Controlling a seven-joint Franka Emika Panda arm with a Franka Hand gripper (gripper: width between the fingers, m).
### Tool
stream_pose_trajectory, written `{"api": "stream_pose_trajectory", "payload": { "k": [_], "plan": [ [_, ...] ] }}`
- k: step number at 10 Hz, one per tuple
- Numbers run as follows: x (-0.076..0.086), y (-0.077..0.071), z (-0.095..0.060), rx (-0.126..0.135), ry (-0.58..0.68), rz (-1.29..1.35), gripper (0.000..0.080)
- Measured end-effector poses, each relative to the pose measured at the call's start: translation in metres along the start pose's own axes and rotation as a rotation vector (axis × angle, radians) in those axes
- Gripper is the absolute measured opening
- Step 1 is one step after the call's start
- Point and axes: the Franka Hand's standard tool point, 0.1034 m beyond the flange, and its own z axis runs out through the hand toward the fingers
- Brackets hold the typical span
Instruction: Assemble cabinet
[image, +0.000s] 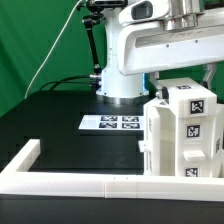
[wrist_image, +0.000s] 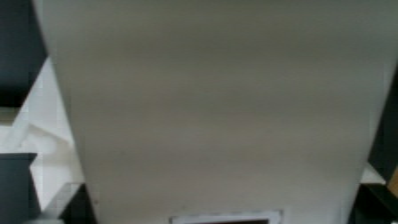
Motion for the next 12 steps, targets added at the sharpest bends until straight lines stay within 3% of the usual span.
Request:
{"api": "stream_pose_trajectory", "payload": {
  "k": [12],
  "plan": [
    [-0.0036,-0.0019,-0.0002,0.012,0.039,0.868,0.0560]
  ]
}}
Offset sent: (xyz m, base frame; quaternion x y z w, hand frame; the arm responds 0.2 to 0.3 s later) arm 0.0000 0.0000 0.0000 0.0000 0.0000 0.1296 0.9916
